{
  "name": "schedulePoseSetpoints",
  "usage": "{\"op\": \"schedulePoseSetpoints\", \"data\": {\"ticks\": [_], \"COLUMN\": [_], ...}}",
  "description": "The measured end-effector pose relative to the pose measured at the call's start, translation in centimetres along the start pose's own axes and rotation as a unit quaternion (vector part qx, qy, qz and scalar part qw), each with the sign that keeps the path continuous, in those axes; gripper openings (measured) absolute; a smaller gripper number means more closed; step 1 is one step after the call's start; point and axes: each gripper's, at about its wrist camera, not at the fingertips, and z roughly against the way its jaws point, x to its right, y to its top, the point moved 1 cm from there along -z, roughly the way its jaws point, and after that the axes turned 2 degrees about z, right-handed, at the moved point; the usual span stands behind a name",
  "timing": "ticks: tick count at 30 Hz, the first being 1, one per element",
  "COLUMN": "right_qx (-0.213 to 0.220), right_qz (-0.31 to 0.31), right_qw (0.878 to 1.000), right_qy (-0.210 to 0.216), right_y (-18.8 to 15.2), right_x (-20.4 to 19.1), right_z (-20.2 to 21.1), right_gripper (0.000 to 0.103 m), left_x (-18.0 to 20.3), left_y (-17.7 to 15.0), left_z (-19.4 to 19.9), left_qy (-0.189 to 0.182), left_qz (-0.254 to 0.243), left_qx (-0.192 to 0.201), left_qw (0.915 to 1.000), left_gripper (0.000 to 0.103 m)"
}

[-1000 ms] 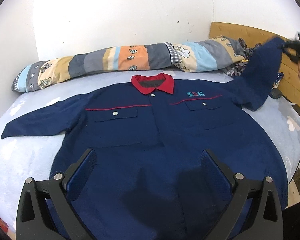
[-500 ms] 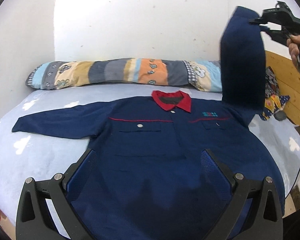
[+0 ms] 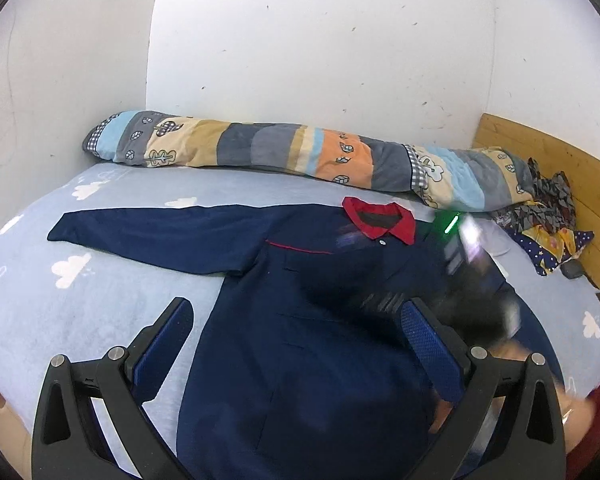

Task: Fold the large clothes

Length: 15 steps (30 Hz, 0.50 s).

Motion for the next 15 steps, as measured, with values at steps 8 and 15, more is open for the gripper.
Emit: {"op": "schedulePoseSetpoints", "data": {"ticks": [8,15], "right_qx": [0.055,0.070], "right_qz": [0.040,0.041], "right_qw": [0.996,0.971], "right_qy": [0.052,-0.224], "right_y": [2.4,3.9], "right_x": [0.4,12.5], "right_z": [6.2,10.9], "right_gripper": [0.083,0.091], "left_x": [0.1,-1.2], "left_y": [0.3,0.3], "left_z": [0.0,-0.2], "left_qy": [-0.004,0.012], "left_qz": [-0.002,0.012], "left_qx": [0.007,0.005], "left_qw": [1.0000,0.9998], "left_gripper": [0.103,0.103]}}
